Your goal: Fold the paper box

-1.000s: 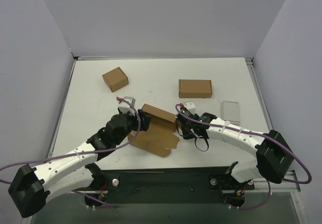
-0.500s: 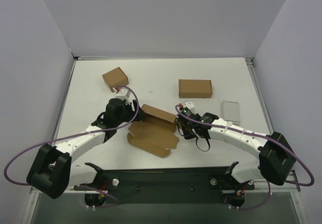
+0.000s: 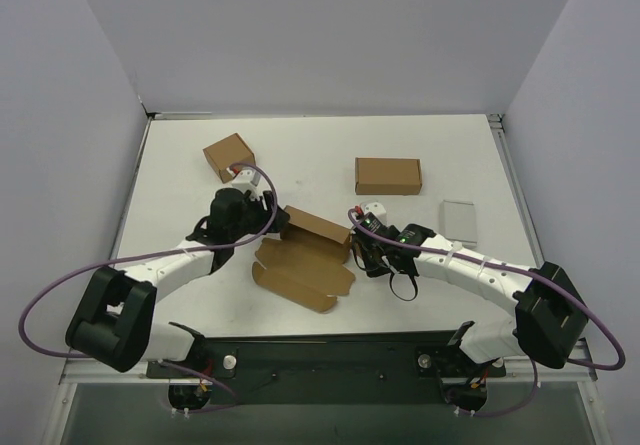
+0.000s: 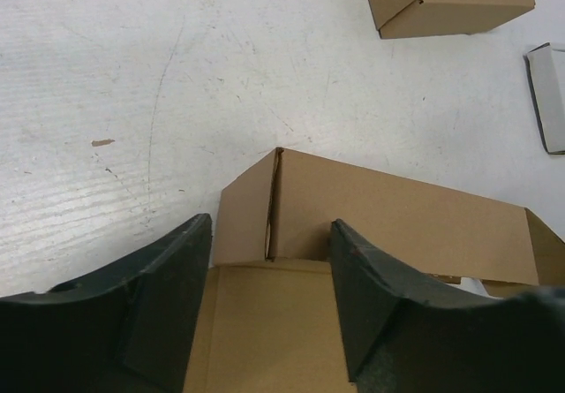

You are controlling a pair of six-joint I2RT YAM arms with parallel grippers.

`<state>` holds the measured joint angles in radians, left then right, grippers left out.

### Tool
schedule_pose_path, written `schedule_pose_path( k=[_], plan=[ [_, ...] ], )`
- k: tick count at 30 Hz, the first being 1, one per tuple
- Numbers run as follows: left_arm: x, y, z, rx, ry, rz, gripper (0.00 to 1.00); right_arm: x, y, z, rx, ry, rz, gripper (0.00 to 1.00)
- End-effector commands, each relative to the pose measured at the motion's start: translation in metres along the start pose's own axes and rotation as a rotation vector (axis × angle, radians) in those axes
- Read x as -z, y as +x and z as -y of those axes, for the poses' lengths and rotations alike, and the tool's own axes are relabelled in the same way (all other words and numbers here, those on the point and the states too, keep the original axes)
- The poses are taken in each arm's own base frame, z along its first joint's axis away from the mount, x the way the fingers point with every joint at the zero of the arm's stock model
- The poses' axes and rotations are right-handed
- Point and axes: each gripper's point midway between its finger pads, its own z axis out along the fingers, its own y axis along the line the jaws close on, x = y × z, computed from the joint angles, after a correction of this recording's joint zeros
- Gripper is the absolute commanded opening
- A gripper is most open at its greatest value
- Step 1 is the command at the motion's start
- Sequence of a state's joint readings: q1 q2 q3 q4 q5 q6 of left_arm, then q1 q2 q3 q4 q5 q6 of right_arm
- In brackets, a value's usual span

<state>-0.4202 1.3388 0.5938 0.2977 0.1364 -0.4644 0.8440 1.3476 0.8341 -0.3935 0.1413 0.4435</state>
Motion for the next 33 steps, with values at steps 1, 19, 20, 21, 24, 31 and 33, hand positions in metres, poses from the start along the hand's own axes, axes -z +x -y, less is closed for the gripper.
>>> schedule_pose_path(
  k=[1, 19, 20, 21, 24, 31, 33],
  plan=[
    [-0.010, -0.028, 0.011, -0.010, 0.048, 0.068, 0.61, 0.006, -0.001, 0.004, 0.006, 0.009, -0.003, 0.03],
    [-0.010, 0.011, 0.026, 0.000, 0.122, 0.019, 0.28, 0.023, -0.022, -0.029, -0.140, -0.069, -0.086, 0.02],
    [-0.008, 0.016, 0.029, -0.004, 0.126, 0.013, 0.28, 0.022, -0.022, -0.030, -0.144, -0.067, -0.088, 0.02],
    [-0.007, 0.017, 0.031, -0.002, 0.127, 0.013, 0.28, 0.020, -0.022, -0.032, -0.147, -0.064, -0.095, 0.03],
    [-0.004, 0.024, 0.036, -0.009, 0.132, 0.011, 0.27, 0.014, -0.021, -0.031, -0.148, -0.044, -0.108, 0.04],
    [0.002, 0.035, 0.050, 0.000, 0.151, 0.004, 0.27, -0.005, -0.010, -0.021, -0.165, 0.031, -0.111, 0.06],
    [0.003, 0.041, 0.055, 0.011, 0.160, -0.003, 0.27, -0.009, -0.010, -0.024, -0.188, 0.021, -0.099, 0.14]
  ],
)
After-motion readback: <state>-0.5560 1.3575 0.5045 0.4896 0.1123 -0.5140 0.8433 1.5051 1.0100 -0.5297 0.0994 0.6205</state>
